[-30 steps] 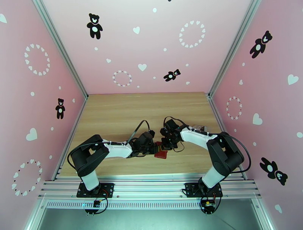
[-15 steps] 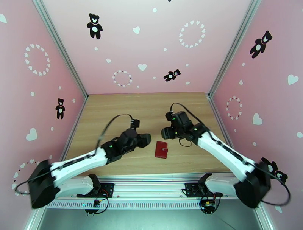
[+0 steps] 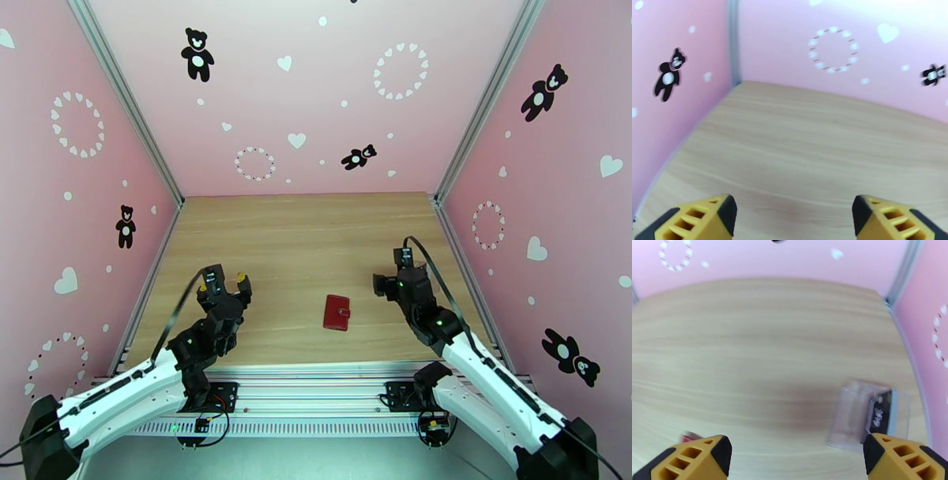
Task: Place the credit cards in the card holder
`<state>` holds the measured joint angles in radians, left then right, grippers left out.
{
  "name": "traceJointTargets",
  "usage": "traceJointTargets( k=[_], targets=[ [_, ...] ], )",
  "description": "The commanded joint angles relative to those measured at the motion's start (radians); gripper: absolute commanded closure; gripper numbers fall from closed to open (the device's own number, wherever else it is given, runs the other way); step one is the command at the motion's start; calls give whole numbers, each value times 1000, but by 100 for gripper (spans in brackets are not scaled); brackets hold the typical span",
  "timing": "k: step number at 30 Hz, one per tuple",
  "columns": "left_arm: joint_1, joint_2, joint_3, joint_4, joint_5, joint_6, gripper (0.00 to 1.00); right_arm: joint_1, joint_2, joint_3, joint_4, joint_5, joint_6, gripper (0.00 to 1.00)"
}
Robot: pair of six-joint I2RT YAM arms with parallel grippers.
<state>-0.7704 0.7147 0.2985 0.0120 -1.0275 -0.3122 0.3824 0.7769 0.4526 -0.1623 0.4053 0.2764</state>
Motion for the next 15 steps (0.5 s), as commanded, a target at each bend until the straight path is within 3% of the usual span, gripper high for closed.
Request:
traceJointTargets(
  k=[1,3,9,13,15],
  targets=[
    [108,-31,-35,176,45,92,17,-77,-9,-51,252,22,-68,5],
    [181,-42,-54,233,166,151,17,-138,36,-69,298,-20,-83,5],
    [401,53,-53,353,326,203,17,-225,248,-111,524,-43,-115,4],
    [548,224,-74,520,450,233,19,-274,487,-124,792,-7,-83,4],
    [646,346,-93,619,514,146,19,-285,539,-75,775,12,-87,5]
  ],
)
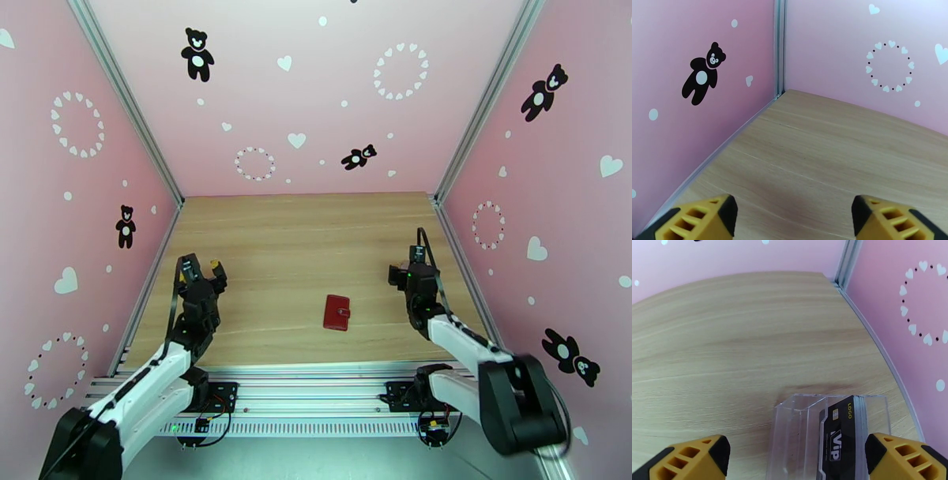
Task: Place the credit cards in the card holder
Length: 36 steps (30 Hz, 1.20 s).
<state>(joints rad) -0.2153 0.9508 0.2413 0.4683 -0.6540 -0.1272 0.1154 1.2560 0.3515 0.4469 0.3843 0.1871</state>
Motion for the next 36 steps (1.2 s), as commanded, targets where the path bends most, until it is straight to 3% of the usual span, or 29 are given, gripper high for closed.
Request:
traceJointTargets(
  k=[1,3,5,7,11,13,14,17,19,20,36],
  targets=[
    [129,160,-37,196,197,-77,20,-18,90,16,241,45,-32,5],
    [139,237,-1,243,248,-53,20,-62,176,-6,374,-8,-7,7],
    [145,324,86,190,268,5,23,-64,152,14,300,-37,-7,10],
    [140,385,110,249,286,90,25,-64,160,-41,424,-88,-36,11],
    [137,535,57,524,420,174,22,-34,296,-78,644,-131,-108,13],
    [137,581,20,630,482,203,11,-32,251,29,362,-148,-100,11],
    [131,584,15,650,476,205,10,-32,284,45,401,-138,-104,10],
    [155,580,96,501,497,175,2,-41,282,48,387,-152,-97,1],
    [217,578,133,416,583,127,2,-42,272,56,351,-155,-93,1],
    [217,576,139,399,560,119,1,-42,282,44,391,-157,-97,1],
    [218,576,138,403,559,118,1,-42,275,56,357,-204,-117,1]
  ],
)
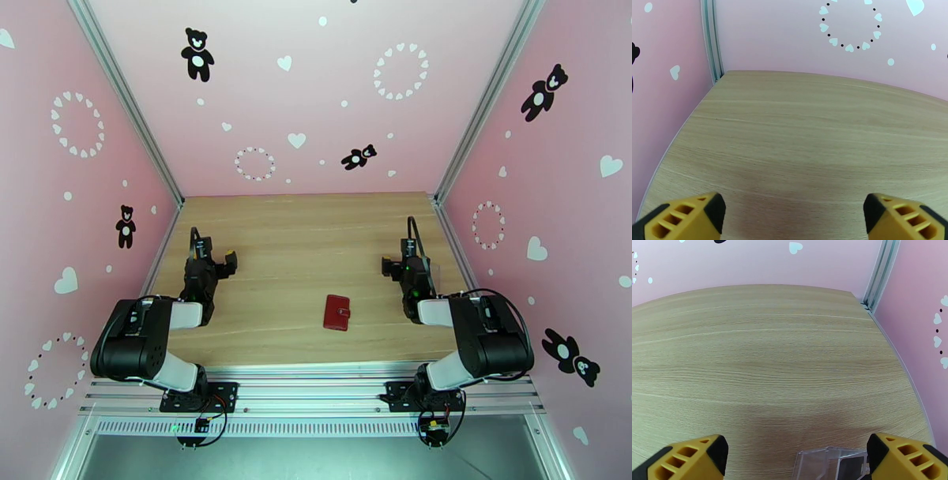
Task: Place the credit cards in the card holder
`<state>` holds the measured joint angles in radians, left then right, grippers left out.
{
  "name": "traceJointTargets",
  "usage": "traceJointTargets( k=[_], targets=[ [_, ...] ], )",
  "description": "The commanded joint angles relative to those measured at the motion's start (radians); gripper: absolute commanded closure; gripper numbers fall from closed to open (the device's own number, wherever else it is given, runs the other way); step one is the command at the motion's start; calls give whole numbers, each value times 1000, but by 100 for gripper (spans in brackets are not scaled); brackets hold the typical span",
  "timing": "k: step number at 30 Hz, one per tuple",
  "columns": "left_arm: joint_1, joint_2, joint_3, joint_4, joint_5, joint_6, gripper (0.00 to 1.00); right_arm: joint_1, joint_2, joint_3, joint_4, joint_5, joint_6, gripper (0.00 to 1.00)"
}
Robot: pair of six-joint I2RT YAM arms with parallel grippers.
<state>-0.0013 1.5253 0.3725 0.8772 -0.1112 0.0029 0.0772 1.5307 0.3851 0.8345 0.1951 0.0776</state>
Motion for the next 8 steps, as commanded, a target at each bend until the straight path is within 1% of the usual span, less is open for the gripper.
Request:
traceJointTargets(
  k=[1,3,4,8],
  targets=[
    [4,2,6,-6,16,-12,1,-2,3,28,-37,-21,-9,1],
    [4,2,6,-6,15,-12,1,-18,12,50,-70,-102,-24,1],
    [4,3,6,-6,16,-12,1,-26,13,53,-76,-118,-21,1],
    [4,2,7,-6,16,-13,1,-27,1,33,-51,-124,-24,1]
  ],
)
